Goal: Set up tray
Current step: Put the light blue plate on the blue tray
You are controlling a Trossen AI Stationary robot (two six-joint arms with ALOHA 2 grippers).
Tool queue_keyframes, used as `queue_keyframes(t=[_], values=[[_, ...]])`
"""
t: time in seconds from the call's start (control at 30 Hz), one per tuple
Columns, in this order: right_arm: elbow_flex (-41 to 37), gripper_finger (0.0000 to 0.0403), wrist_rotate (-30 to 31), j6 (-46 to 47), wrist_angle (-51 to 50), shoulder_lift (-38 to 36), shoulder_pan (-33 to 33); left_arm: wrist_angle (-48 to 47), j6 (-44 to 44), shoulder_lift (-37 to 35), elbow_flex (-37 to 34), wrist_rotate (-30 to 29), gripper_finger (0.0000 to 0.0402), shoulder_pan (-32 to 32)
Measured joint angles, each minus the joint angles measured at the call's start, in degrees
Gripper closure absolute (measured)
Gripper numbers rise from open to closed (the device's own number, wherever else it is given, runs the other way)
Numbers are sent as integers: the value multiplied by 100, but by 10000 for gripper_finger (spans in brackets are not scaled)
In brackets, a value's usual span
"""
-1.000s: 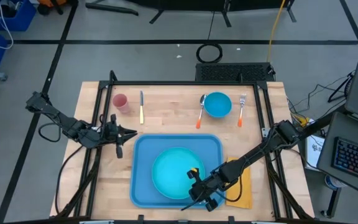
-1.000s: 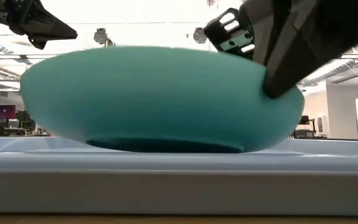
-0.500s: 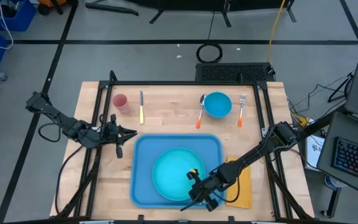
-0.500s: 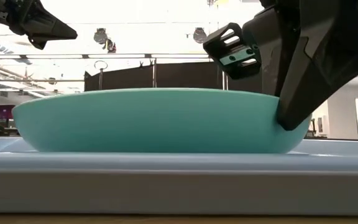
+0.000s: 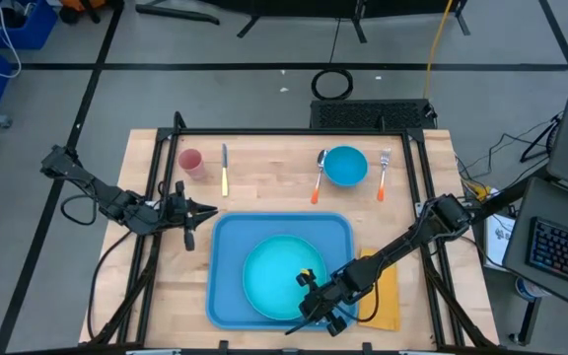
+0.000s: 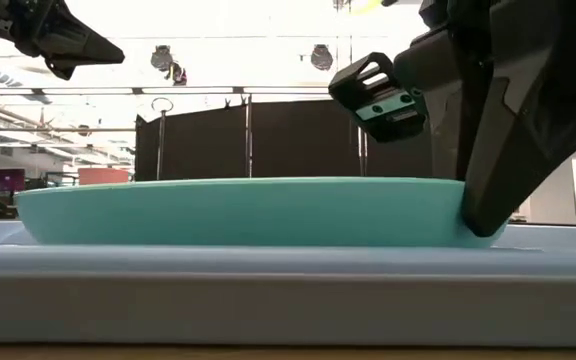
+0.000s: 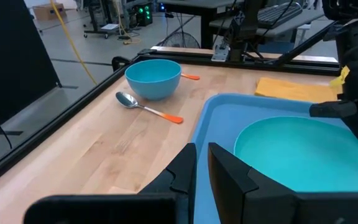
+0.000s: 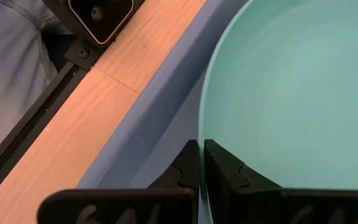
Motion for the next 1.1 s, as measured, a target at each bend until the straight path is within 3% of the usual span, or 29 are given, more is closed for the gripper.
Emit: queue_keyframes(t=[0.73,1.1], values=[[-4,368,-1,147,2,7,0,-22,-7,2,0,0,355,0],[-9,348,316,100,58,9,50,-22,-7,2,0,0,355,0]])
